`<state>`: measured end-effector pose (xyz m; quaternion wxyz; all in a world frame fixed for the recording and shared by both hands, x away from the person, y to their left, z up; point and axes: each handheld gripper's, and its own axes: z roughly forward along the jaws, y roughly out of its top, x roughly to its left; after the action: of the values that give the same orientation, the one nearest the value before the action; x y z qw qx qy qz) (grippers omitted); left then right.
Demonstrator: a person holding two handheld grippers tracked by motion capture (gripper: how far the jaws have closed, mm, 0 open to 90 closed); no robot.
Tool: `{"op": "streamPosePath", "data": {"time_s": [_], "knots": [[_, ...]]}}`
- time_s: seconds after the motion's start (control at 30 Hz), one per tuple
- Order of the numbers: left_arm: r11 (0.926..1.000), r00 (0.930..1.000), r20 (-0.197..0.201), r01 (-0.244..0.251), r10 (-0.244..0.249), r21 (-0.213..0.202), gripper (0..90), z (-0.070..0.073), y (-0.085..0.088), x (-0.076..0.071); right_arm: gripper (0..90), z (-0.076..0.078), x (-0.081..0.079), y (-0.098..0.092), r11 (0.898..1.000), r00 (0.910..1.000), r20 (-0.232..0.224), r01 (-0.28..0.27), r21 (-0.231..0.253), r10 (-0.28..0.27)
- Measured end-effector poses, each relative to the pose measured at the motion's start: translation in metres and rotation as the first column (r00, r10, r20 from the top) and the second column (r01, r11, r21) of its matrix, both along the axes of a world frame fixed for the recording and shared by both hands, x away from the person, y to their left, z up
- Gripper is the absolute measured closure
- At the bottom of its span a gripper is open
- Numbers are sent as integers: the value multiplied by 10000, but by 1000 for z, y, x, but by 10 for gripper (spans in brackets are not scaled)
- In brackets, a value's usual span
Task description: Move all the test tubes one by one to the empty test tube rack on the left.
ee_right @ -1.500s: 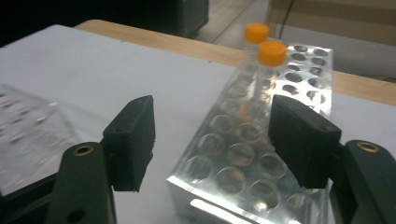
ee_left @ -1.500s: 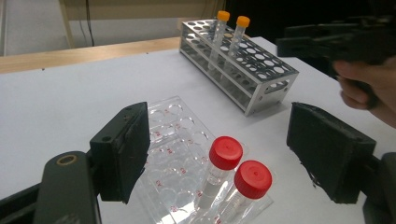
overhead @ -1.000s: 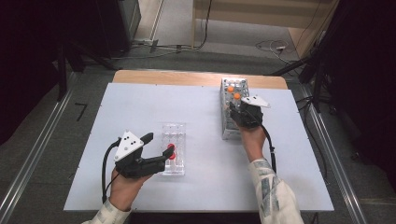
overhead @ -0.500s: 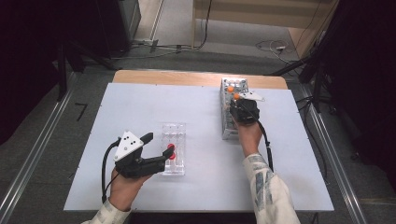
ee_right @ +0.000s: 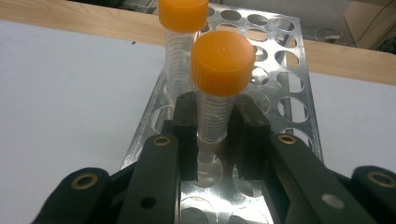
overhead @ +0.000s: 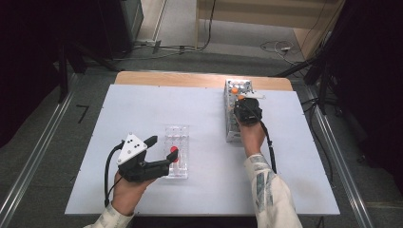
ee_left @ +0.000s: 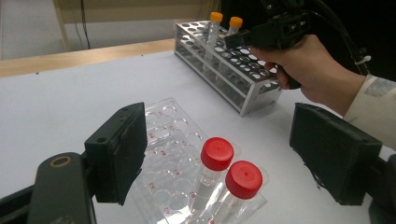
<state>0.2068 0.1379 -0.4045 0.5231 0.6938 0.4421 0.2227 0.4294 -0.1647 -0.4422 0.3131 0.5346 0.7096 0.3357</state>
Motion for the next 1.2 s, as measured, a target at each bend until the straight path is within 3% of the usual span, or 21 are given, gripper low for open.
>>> {"op": "streamPosePath", "data": {"time_s": [0.13,0.37,0.77,1.03,1.2], "knots": [[10000,10000,-3,-15,15,-7,196,0,0,0,718,0,-1,0,10000,9999,101,-23,-70,24],[10000,10000,14,-73,73,-58,197,0,2,0,720,4,-7,-3,9993,9984,570,22,386,-44],[9999,9999,69,-109,110,-67,197,1,2,-1,722,36,-24,-12,9971,9876,1562,-287,704,174],[9999,9999,75,-144,145,-67,197,1,1,-1,722,58,-49,-24,9899,9754,1998,-1120,865,929],[9999,9999,107,-130,131,-78,198,1,0,-2,722,63,-75,-26,9735,9607,2046,-2095,919,1874]]}}
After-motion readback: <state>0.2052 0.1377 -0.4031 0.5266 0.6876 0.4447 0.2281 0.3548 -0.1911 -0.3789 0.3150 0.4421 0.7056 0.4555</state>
